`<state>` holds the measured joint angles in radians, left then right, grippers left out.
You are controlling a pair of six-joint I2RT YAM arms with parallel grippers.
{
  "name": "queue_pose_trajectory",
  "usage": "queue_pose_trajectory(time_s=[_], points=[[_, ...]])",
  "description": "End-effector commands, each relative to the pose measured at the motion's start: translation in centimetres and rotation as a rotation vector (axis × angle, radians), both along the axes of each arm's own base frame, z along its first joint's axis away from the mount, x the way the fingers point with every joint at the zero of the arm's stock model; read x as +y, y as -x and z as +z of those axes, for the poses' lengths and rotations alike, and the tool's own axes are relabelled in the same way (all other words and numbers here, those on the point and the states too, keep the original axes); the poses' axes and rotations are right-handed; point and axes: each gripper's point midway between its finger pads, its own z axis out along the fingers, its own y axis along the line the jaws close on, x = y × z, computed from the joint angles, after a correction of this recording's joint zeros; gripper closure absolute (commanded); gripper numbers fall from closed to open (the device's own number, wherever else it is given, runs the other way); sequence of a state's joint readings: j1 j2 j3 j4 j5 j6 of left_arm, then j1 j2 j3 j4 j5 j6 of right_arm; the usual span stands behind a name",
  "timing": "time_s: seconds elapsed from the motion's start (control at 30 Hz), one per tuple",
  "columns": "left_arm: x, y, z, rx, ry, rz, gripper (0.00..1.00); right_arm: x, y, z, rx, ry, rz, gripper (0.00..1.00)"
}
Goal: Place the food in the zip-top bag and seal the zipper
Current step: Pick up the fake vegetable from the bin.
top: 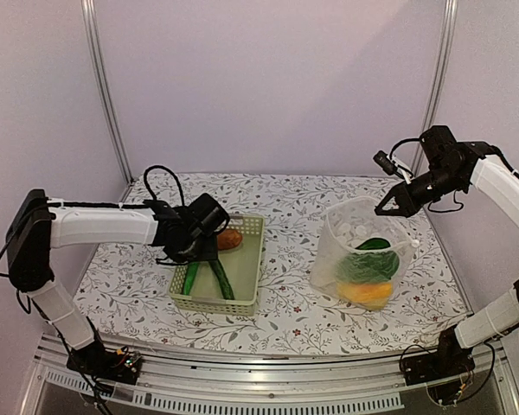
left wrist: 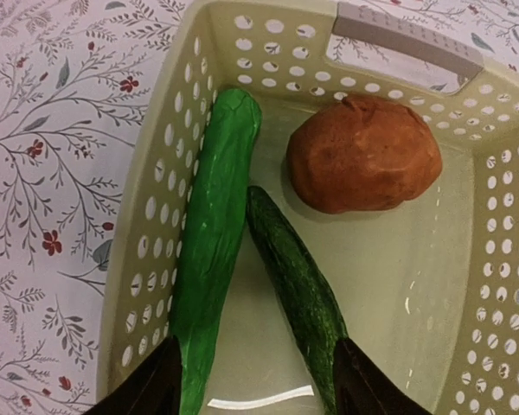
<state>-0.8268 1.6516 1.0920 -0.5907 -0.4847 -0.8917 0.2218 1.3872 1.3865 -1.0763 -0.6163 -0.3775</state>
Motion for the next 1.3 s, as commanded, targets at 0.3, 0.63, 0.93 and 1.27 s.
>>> queue_pose_trajectory(time_s=[0.3, 0.63, 0.93, 1.27], points=[[-2.4, -3.4, -3.4, 0.131, 0.086, 0.041, 0.44, 0.5, 0.8, 0.3, -0.002, -0.036, 0.019, 1.00], [-2.9, -3.5, -6.0, 0.253, 0.014, 0.060, 0.47, 0.5, 1.1, 0.6, -0.009, -0.046, 0.027, 1.00], [-2.1, -2.4, -7.2, 0.298, 0.015, 0.080, 0.46, 0.6, 1.3, 0.4, -0.003, -0.053, 0.035, 1.00], [-2.8, -3.4, -8.5, 0.332, 0.044, 0.056, 0.66, 0.6, 1.6, 0.5, -0.005, -0.052, 0.035, 1.00]])
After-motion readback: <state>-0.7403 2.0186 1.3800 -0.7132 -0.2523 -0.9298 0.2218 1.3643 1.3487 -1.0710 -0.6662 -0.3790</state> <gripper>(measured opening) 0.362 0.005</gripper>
